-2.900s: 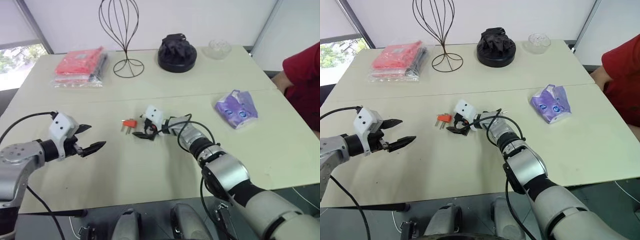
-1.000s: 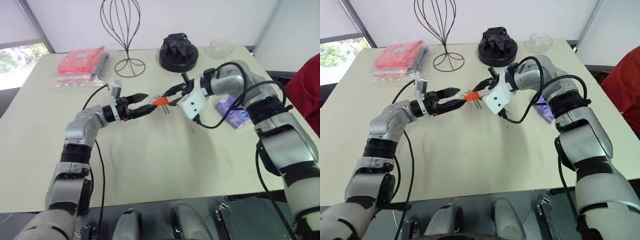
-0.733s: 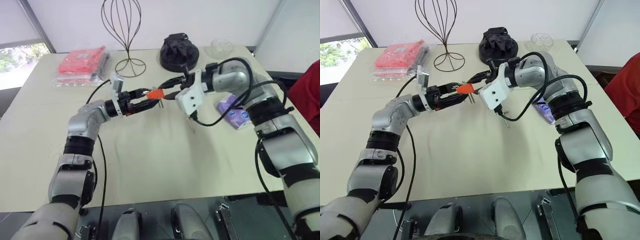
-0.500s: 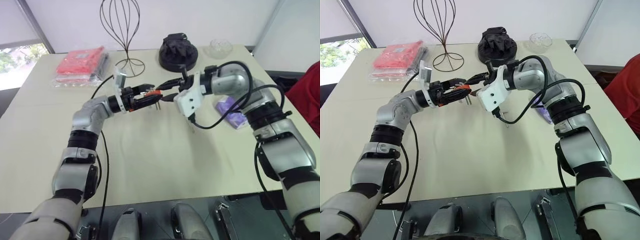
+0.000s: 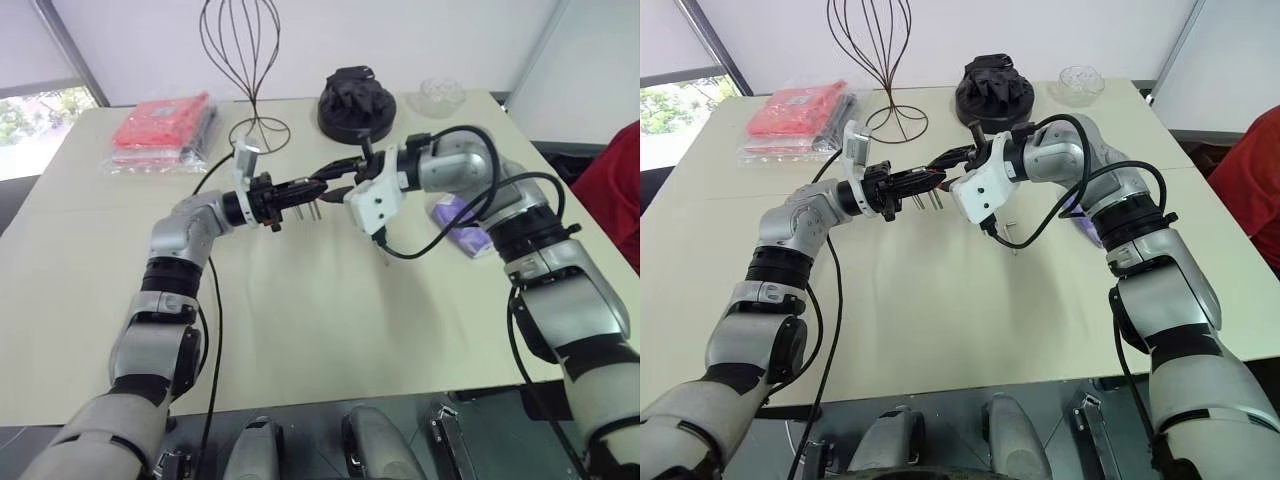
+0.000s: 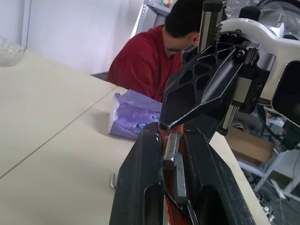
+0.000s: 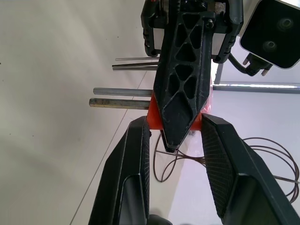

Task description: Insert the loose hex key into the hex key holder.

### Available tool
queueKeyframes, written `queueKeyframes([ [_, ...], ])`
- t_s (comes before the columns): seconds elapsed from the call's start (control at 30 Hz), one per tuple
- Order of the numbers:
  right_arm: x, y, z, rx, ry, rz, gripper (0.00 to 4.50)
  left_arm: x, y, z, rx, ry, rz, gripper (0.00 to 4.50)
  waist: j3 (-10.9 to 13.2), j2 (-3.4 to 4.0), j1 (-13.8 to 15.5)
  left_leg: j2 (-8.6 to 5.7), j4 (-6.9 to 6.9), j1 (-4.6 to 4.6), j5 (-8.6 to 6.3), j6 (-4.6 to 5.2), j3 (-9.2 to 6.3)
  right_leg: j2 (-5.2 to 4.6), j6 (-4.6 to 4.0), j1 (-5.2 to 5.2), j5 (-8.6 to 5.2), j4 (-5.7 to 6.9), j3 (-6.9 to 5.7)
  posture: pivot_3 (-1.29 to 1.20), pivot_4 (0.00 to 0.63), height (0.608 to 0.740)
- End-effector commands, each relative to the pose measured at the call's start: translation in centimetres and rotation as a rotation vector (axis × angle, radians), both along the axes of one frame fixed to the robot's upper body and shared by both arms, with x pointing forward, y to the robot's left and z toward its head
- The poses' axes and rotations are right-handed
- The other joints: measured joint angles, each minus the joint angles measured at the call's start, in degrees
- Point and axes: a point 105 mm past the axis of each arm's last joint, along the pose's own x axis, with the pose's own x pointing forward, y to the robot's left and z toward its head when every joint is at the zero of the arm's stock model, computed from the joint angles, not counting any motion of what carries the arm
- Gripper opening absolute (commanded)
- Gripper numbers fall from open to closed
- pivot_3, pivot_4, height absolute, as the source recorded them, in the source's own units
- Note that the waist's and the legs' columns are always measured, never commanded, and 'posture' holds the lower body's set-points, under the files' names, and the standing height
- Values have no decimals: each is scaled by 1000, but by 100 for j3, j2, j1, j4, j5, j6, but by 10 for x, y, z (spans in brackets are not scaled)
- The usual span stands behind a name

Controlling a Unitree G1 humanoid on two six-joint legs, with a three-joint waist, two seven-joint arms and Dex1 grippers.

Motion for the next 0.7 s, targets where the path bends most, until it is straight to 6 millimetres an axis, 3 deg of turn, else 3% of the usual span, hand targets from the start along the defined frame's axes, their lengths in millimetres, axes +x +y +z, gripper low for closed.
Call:
queueKeyframes([
  [0.03,-3,0,21,76,-51,8,1010,7,11,10,-8,-36,75,91,0,0,0,0,0,0,0,0,0,0,0,0,0,0,0,0,150,740],
  [0.07,-2,0,21,77,-52,5,1010,7,11,9,-9,-35,78,91,0,0,0,0,0,0,0,0,0,0,0,0,0,0,0,0,150,740],
  [0.1,-2,0,21,79,-52,3,1010,7,12,9,-9,-33,78,1013,0,0,-1,0,0,0,0,0,0,0,0,0,0,0,0,0,150,740],
  [0.27,0,-1,23,96,-59,-14,1010,9,12,6,2,-43,103,3418,0,0,3,1,0,0,0,0,0,0,0,0,0,1,0,0,150,740],
  [0.5,1,-2,22,103,-57,-21,1010,9,12,6,-12,-46,108,3418,0,0,4,0,0,0,0,0,0,-1,0,0,0,0,0,0,150,740],
  [0.6,0,-1,21,107,-51,-19,1010,9,10,8,-28,-47,106,2567,0,0,4,0,0,0,0,0,0,-1,0,0,0,1,0,0,150,740],
  [0.7,0,0,20,108,-49,-18,1010,10,10,9,-41,-47,107,1013,0,0,5,0,0,0,0,0,1,-1,0,0,0,1,0,0,150,740],
])
